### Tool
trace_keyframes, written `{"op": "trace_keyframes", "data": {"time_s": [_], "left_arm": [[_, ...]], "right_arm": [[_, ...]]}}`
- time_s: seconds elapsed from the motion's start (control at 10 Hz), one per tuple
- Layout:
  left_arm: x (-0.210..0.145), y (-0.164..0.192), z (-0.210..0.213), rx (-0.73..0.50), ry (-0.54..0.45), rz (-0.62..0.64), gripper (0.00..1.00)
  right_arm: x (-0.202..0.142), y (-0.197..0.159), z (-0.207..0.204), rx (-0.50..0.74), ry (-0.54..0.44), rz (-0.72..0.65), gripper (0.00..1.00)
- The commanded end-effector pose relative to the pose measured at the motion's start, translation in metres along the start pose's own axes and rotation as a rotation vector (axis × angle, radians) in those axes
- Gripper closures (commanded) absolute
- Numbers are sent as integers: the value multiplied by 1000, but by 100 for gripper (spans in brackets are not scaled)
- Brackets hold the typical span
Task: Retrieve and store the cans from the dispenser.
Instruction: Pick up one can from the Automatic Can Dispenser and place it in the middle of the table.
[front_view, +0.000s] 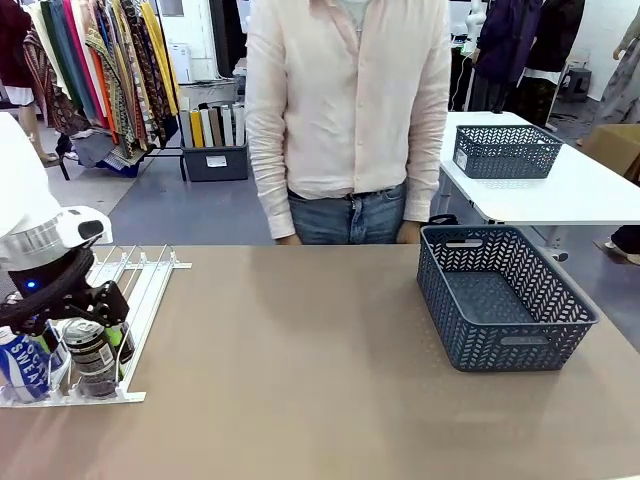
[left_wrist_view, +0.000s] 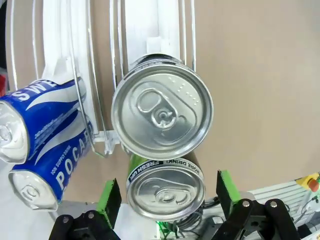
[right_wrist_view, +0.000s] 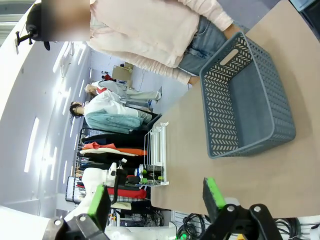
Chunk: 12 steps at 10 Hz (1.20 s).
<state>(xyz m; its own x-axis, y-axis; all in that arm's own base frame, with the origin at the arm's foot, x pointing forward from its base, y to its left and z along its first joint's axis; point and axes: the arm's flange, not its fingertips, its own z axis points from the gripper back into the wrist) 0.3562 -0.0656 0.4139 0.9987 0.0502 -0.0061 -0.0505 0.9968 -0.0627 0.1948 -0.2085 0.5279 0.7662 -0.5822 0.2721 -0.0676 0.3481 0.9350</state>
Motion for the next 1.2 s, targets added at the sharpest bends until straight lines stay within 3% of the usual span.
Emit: {"op": "trace_keyframes", "data": {"time_s": [0.0,0.1,0.2,0.4,0.9,1.1], "left_arm": [[-26,4,-23,-12,-8,1,0],[-26,5,-23,-1,-14,6,0],[-25,5,-23,12,-30,20,7],[-24,6,-23,25,-44,18,100],[-24,6,-21,30,-59,13,100],[-29,3,1,28,-72,-7,100]], "right_arm": [[3,2,1,30,-10,26,0],[3,2,1,30,-10,26,0],[3,2,1,30,-10,26,0],[3,2,1,30,-10,26,0],[3,2,1,30,-10,26,0],[3,2,1,30,-10,26,0]]}}
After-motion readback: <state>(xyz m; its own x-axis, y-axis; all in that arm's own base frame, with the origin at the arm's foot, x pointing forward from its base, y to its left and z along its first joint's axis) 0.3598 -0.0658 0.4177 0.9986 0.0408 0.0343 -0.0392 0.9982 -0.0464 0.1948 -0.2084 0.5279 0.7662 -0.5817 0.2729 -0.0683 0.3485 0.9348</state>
